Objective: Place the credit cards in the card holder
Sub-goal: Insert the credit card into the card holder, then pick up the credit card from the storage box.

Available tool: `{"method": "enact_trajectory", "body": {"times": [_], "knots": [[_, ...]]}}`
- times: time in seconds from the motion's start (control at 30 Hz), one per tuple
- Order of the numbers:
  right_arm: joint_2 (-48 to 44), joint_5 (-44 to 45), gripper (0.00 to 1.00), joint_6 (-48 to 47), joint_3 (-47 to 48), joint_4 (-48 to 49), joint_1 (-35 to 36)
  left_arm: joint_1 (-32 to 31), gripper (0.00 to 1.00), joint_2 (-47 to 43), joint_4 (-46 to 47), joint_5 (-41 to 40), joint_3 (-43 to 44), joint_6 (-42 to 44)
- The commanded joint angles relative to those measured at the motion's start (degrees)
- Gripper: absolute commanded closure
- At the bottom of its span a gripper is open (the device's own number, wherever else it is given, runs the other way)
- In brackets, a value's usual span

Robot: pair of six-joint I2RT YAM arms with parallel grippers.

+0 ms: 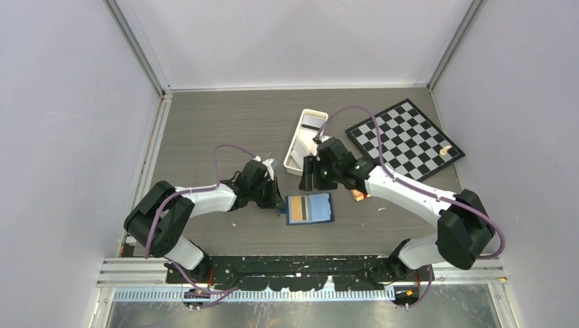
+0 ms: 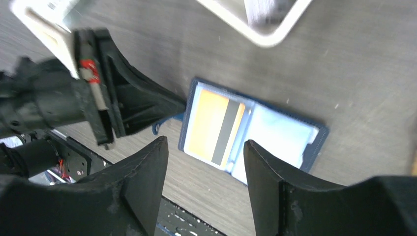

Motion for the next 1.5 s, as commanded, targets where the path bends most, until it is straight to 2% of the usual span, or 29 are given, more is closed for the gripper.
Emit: {"method": "enact_trajectory", "body": {"times": [0.0, 0.07, 0.2, 0.5, 0.83, 1.27, 1.47], "knots": [[2.6, 0.1, 0.34, -10.8, 9.5, -5.9, -3.4, 1.7, 1.00, 0.5, -6.5, -5.2, -0.6, 3.7], [5.5, -3.7, 0.29, -13.7, 13.7, -5.9, -6.0, 1.9, 1.00, 0.4, -6.5, -5.1, -0.8, 3.7], [11.7, -8.1, 0.25, -19.5, 20.6, -6.3, -9.0, 2.3, 1.00, 0.5, -6.6, -4.7, -1.0, 4.0], [26.8, -17.1, 0.24, -29.9, 36.1, -9.5, -16.1, 3.1, 1.00, 1.7, -5.3, -3.6, -1.5, 4.0], [39.9, -23.9, 0.24, -33.7, 46.8, -12.0, -20.1, 3.8, 1.00, 2.8, -4.9, -2.8, -1.5, 4.4], [46.2, -29.1, 0.24, -34.2, 50.9, -15.5, -19.3, 4.2, 1.00, 2.2, -5.0, -2.7, -2.1, 4.3], [46.0, -33.0, 0.32, -35.0, 50.1, -18.0, -18.1, 4.2, 1.00, 2.1, -5.1, -2.6, -2.2, 4.2]]}}
